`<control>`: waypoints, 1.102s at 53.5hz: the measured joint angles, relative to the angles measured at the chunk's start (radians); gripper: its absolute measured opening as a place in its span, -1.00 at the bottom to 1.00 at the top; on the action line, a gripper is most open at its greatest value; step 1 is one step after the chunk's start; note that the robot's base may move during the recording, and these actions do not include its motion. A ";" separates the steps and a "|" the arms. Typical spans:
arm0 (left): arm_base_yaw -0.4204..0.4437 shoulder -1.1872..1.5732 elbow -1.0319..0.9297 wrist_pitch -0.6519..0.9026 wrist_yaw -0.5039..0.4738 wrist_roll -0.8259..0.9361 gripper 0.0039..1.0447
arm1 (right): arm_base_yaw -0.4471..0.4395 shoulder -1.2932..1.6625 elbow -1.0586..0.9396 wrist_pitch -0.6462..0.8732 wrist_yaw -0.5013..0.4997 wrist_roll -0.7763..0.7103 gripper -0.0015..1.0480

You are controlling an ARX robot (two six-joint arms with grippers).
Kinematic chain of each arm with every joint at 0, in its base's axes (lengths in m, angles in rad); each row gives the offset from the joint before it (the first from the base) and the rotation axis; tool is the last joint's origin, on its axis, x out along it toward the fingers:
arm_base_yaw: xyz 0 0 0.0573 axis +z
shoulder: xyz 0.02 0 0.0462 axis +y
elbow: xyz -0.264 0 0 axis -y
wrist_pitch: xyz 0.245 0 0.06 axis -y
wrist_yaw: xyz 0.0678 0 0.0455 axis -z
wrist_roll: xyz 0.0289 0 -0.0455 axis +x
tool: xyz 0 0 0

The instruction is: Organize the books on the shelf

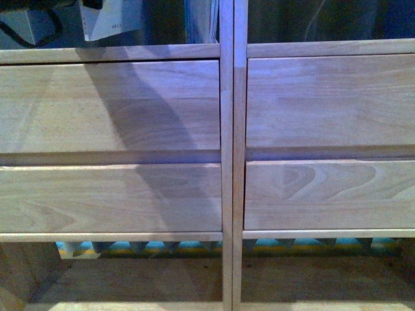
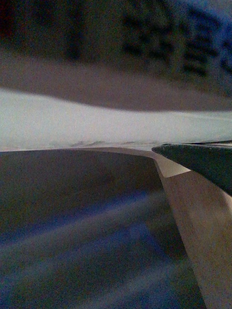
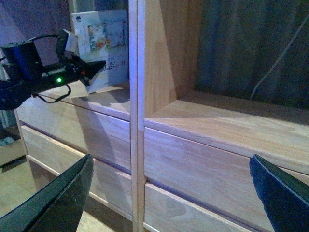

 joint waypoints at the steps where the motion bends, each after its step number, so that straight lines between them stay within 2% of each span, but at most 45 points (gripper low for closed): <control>1: -0.001 0.008 0.013 -0.006 -0.003 0.000 -0.88 | 0.000 0.000 0.000 0.000 0.000 0.000 0.86; 23: -0.060 0.248 0.416 -0.223 -0.102 0.067 -0.88 | 0.000 0.000 0.000 -0.001 0.000 -0.008 0.86; 43: -0.135 0.280 0.461 -0.241 -0.163 0.098 -0.88 | 0.000 0.000 0.000 -0.001 0.000 -0.008 0.86; 48: -0.141 0.269 0.419 -0.236 -0.175 0.082 -0.50 | 0.000 0.000 0.000 -0.001 0.000 -0.008 0.86; 59: -0.145 0.209 0.302 -0.238 -0.225 0.032 0.05 | 0.000 0.000 0.000 -0.001 0.000 -0.008 0.86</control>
